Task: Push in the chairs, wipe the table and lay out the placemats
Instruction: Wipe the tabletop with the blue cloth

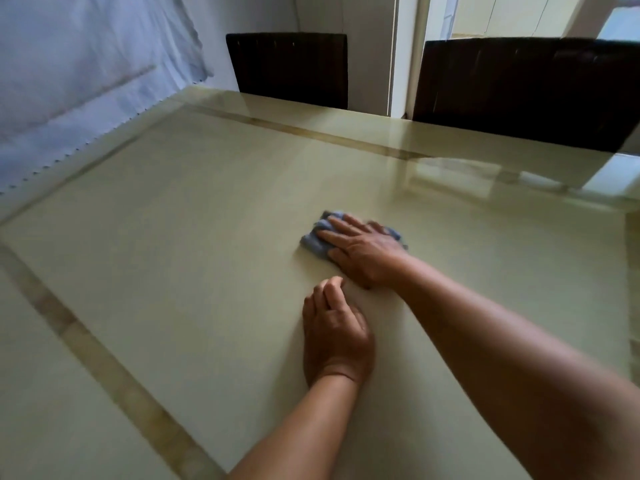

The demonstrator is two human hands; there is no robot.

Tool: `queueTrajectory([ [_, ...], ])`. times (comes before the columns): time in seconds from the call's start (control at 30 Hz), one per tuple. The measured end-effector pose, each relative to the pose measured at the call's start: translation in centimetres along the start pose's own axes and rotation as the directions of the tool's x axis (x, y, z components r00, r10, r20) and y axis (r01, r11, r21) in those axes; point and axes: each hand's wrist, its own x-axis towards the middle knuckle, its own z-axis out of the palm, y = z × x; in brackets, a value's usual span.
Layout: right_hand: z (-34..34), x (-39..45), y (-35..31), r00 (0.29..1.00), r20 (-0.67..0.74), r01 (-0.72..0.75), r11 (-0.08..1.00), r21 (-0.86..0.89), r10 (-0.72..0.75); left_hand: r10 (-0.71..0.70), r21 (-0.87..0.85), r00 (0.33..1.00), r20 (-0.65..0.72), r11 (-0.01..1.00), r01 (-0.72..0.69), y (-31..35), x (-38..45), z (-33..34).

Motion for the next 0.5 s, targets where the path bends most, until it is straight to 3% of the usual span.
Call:
queueTrajectory([
  [0.1, -0.9, -2.5, 4.0, 0.955, -0.103, -0.275, 0.960, 0.057, 0.279, 0.013, -0.003, 1.000, 0.001, 1.000, -0.013, -0.1, -0.2, -0.1],
  [0.2, -1.3, -6.9, 8.8, 0.789, -0.144, -0.589, 0.802, 0.100, 0.598, 0.007, -0.006, 0.999, 0.032, 1.000, -0.006, -0.2, -0.4, -0.1],
  [0.27, -1.4, -9.4, 10.2, 0.678, -0.136, -0.710, 0.691, 0.135, 0.722, 0.009, 0.009, 1.000, 0.025, 1.000, -0.009, -0.4, -0.4, 0.0],
  [0.33, -1.4, -11.0, 9.5, 0.613, -0.102, -0.764, 0.620, 0.180, 0.784, 0.023, 0.024, 1.000, 0.000, 0.999, -0.023, -0.4, -0.5, 0.0],
  [0.4, -1.3, -12.0, 7.2, 0.608, -0.062, -0.761, 0.603, 0.237, 0.792, 0.020, 0.036, 1.000, -0.007, 0.999, -0.020, -0.1, -0.3, 0.1],
  [0.5, -0.7, -13.4, 3.1, 0.760, -0.012, -0.636, 0.747, 0.192, 0.650, 0.030, 0.089, 0.999, 0.017, 0.995, -0.032, -0.1, -0.3, 0.0],
])
